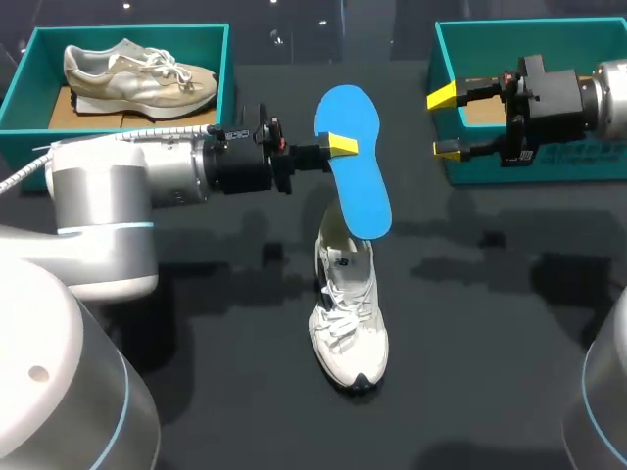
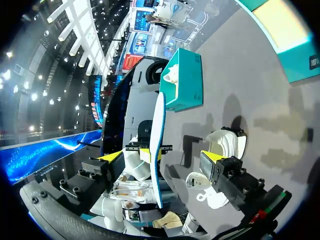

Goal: Take the shoe out of the shoebox, open the shoe tongue, remove and reinsert the insole, then place the shoe into the shoebox

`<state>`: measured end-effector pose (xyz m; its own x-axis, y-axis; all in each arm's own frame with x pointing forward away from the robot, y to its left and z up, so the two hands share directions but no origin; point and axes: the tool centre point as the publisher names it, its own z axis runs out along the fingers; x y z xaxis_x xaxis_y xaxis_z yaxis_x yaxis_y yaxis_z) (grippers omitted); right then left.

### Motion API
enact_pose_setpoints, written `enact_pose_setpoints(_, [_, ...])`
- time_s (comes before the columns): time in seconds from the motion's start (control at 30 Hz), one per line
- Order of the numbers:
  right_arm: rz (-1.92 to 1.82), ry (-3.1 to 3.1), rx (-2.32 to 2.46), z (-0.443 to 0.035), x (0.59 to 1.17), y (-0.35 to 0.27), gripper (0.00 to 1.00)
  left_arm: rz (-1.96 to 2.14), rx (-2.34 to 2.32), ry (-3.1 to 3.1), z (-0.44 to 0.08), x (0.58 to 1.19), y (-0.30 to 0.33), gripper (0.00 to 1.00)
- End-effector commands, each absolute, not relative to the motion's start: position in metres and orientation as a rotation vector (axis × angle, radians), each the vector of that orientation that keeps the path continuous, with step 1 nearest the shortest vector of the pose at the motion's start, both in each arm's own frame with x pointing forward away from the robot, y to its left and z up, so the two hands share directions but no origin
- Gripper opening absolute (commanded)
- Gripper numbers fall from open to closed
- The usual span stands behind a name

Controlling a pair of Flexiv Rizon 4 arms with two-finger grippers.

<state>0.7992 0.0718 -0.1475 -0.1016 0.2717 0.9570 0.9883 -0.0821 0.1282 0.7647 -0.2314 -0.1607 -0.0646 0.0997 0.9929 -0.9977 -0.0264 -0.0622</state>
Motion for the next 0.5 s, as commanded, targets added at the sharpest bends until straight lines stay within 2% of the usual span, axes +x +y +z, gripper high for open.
enact_pose_setpoints(0.03, [-1.165, -1.566, -1.559, -0.127, 0.789, 0.075, 1.0, 1.32, 1.12, -1.167, -0.161, 0.765, -0.231, 0.0])
enact_pose_setpoints(0.5, [-0.879, -1.976, -1.854, -0.076, 0.778, 0.105, 1.0, 1.32, 1.12, -1.167, -0.161, 0.765, -0.231, 0.0])
